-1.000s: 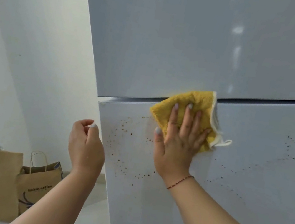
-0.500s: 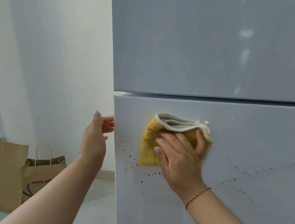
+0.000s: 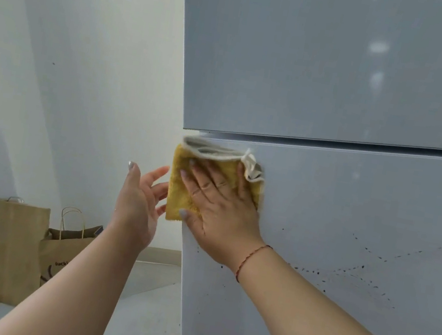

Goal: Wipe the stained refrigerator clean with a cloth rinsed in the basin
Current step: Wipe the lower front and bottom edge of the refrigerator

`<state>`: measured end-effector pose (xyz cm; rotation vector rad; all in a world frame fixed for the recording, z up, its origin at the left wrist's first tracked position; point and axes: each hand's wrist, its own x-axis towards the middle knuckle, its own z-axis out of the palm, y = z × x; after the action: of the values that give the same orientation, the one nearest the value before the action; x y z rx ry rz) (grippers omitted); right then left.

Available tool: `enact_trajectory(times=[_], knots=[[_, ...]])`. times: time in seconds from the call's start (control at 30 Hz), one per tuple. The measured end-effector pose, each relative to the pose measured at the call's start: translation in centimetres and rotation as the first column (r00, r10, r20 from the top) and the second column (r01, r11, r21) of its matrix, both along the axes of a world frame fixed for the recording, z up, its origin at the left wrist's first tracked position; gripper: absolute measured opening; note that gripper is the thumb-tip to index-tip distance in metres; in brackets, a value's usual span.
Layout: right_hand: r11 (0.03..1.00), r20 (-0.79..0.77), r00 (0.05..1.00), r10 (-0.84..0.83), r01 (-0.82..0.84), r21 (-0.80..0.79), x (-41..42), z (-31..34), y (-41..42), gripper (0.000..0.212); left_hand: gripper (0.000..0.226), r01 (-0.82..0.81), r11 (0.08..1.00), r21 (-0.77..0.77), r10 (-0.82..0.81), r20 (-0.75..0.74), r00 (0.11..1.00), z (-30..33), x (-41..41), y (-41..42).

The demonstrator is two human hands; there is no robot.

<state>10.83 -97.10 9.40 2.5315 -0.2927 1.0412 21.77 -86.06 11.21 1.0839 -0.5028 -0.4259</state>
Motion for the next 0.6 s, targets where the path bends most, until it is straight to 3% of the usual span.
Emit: enact_trajectory(times=[0.2, 0.37, 0.5, 0.6], knots=[[0.996, -0.116, 0.993, 0.001, -0.012, -0.093, -4.3, -7.3, -2.4, 0.050, 0.072, -0.026, 1.000, 0.010, 0.026, 0.021, 0.999, -0.4, -0.8, -0.1], [0.999, 0.084, 0.996, -0.034, 0.036, -0.023, -8.2, -9.0, -4.4, 0.046, 0.059, -0.137, 0.989, 0.056, 0.132, 0.073, 0.988, -0.9, -1.4, -0.4], [0.994, 0.337, 0.936, -0.106, 0.087, 0.072, -7.3, -5.4, -4.5, 0.045, 0.046, -0.216, 0.973, 0.078, 0.208, 0.094, 0.974, -1.5, -1.7, -0.3], [0.989, 0.401, 0.904, -0.144, 0.119, 0.089, -4.3, -2.1, -3.5, 0.050, 0.042, -0.254, 0.965, 0.062, 0.243, 0.147, 0.959, -1.5, -1.3, -0.4]])
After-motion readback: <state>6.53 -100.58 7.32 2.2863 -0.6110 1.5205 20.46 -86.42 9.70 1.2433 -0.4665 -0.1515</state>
